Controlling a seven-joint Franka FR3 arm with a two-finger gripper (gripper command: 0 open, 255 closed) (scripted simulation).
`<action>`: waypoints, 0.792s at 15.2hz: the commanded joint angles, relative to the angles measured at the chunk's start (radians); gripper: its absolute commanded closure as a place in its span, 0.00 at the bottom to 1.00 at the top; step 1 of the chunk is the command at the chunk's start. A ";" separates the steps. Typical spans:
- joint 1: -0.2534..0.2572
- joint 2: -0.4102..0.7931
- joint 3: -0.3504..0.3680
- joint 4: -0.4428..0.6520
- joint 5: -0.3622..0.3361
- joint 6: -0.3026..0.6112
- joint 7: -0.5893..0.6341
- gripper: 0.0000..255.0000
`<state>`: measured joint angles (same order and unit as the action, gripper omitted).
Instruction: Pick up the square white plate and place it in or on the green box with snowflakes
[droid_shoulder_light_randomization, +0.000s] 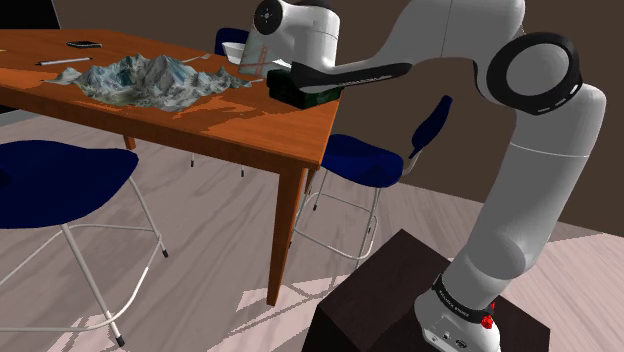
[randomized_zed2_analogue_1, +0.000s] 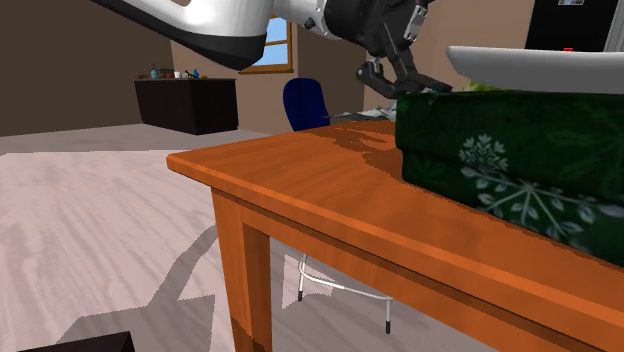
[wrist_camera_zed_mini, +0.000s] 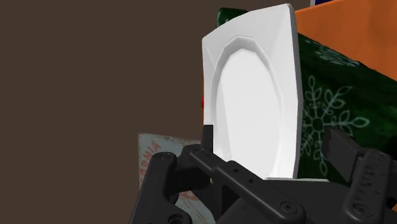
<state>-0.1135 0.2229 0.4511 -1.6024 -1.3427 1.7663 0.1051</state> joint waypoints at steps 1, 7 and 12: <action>0.001 0.003 0.009 -0.011 0.043 -0.003 0.003 0.00; 0.048 -0.019 0.048 0.005 0.066 -0.094 -0.004 0.00; 0.048 -0.019 0.049 0.006 0.066 -0.094 -0.004 0.00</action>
<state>-0.0655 0.2040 0.4996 -1.5969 -1.2771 1.6725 0.1015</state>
